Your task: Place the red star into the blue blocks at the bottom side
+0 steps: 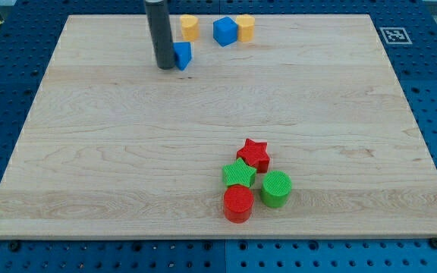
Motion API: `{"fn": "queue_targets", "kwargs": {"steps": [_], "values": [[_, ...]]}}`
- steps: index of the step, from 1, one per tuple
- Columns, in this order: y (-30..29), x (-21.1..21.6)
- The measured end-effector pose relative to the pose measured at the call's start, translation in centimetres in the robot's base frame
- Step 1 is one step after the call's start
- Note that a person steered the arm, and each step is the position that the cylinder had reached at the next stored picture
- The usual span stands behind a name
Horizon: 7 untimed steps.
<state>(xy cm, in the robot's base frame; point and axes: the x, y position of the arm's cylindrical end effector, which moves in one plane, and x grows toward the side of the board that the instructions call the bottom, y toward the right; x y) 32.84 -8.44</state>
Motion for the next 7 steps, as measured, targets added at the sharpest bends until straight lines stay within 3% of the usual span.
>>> {"fn": "queue_targets", "kwargs": {"steps": [4,7], "values": [[3.8,-3.5],[4.2,8.3]]}}
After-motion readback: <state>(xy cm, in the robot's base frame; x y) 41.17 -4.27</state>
